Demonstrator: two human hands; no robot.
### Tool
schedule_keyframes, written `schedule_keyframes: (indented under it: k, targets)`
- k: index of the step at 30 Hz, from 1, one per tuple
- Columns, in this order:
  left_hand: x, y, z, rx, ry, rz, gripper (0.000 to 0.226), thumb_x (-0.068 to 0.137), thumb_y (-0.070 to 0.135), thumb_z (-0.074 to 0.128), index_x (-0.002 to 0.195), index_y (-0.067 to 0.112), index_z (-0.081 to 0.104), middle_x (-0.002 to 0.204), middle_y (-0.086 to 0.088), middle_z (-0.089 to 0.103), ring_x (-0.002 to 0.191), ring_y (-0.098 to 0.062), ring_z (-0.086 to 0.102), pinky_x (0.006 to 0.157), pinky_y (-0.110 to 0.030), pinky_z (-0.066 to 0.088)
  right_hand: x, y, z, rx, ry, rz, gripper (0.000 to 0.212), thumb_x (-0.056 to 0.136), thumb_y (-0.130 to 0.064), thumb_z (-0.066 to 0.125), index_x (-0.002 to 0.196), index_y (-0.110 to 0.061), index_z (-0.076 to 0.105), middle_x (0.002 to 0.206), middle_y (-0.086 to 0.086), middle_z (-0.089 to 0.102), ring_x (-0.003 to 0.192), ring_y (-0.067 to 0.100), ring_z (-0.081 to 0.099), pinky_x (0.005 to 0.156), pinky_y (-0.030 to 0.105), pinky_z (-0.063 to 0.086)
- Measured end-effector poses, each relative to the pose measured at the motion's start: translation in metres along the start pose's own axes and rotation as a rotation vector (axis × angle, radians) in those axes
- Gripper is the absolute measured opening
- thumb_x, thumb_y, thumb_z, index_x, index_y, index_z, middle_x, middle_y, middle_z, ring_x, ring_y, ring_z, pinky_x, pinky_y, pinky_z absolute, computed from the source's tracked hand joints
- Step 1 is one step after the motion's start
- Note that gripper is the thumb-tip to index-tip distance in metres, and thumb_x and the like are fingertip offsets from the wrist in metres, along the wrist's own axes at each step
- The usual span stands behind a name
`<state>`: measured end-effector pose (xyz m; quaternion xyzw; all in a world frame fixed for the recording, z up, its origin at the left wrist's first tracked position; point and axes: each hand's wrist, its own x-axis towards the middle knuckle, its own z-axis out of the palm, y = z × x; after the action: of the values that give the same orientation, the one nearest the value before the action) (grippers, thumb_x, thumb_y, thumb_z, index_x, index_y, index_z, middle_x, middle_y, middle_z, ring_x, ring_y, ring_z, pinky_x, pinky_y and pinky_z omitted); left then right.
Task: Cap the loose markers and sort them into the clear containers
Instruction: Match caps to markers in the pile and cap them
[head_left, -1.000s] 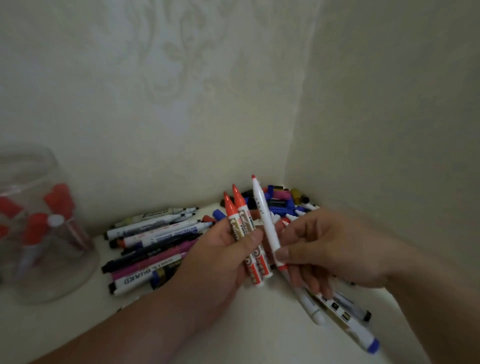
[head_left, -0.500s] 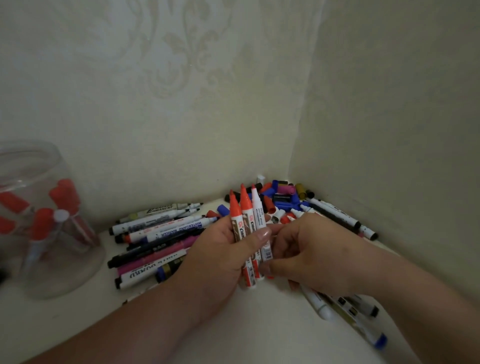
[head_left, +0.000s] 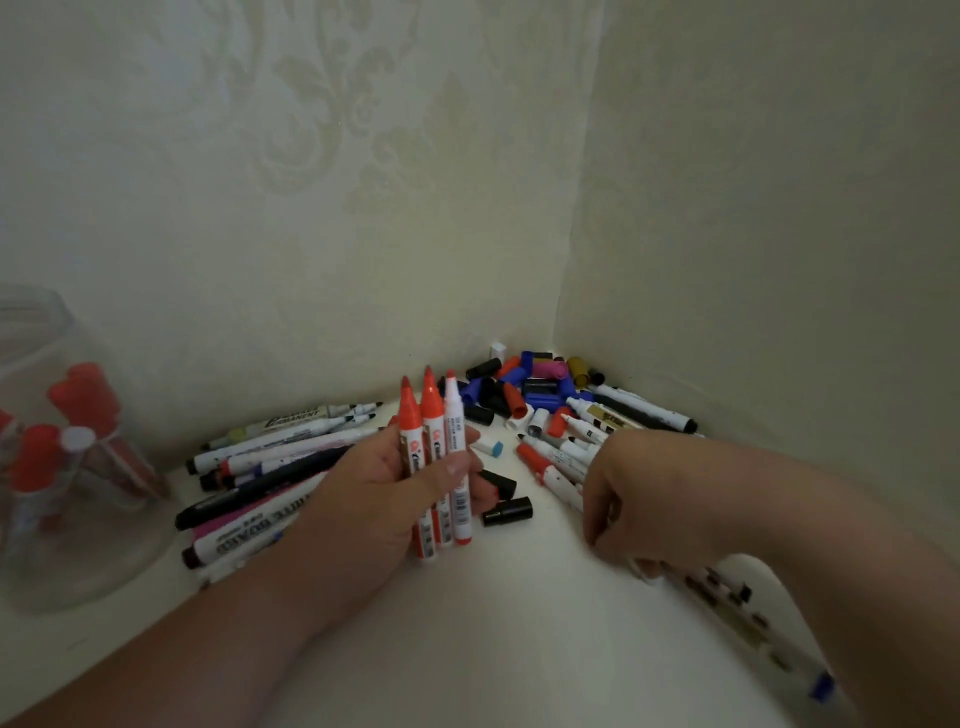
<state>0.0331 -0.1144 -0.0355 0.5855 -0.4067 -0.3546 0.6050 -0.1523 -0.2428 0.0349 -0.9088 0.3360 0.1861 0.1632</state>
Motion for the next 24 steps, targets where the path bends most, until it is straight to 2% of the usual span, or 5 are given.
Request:
schedule_keyframes:
  k: [6, 9, 11, 17, 24]
  targets:
    - [0.000, -0.001, 0.000, -0.038, -0.009, -0.006, 0.025, 0.088, 0.018, 0.060, 0.110, 0.010, 0.068, 0.095, -0.015, 0.076, 0.090, -0.032, 0.075, 0.072, -0.045, 0.060, -0.001, 0.004, 0.000, 0.029, -0.002, -0.026, 0.015, 0.093, -0.018, 0.060, 0.093, -0.022, 0.075, 0.064, -0.008, 0.072, 0.041, -0.005, 0.055, 0.046, 0.008, 0.044]
    - [-0.001, -0.001, 0.002, -0.044, -0.044, 0.000, 0.032, 0.082, 0.020, 0.061, 0.112, 0.012, 0.066, 0.098, -0.014, 0.076, 0.093, -0.031, 0.075, 0.077, -0.046, 0.058, -0.004, 0.005, -0.005, 0.075, 0.031, -0.081, 0.009, 0.092, -0.030, 0.066, 0.086, -0.033, 0.072, 0.064, -0.021, 0.070, 0.055, -0.005, 0.063, 0.056, 0.009, 0.046]
    - [-0.001, -0.001, 0.003, -0.039, -0.073, -0.010, 0.034, 0.081, 0.018, 0.062, 0.115, 0.013, 0.064, 0.099, -0.014, 0.077, 0.094, -0.031, 0.075, 0.079, -0.046, 0.059, -0.003, 0.010, -0.009, 0.111, 0.157, -0.092, 0.006, 0.091, -0.037, 0.068, 0.085, -0.036, 0.072, 0.063, -0.028, 0.065, 0.060, -0.008, 0.061, 0.055, 0.008, 0.042]
    - [-0.003, 0.004, 0.001, -0.002, -0.117, -0.074, 0.026, 0.086, 0.009, 0.063, 0.112, 0.010, 0.067, 0.104, -0.008, 0.077, 0.101, -0.025, 0.074, 0.092, -0.053, 0.056, 0.027, 0.027, -0.015, 0.316, 0.653, -0.014, 0.008, 0.093, -0.024, 0.066, 0.089, -0.028, 0.072, 0.084, -0.011, 0.067, 0.074, 0.005, 0.061, 0.066, 0.020, 0.050]
    - [-0.003, 0.005, 0.000, 0.074, -0.146, -0.103, 0.017, 0.096, 0.007, 0.062, 0.110, 0.014, 0.069, 0.101, -0.003, 0.078, 0.099, -0.021, 0.074, 0.094, -0.054, 0.055, 0.077, 0.011, -0.042, 0.103, 0.489, -0.052, 0.020, 0.089, -0.027, 0.072, 0.108, -0.026, 0.068, 0.095, -0.012, 0.063, 0.086, 0.009, 0.062, 0.069, 0.020, 0.046]
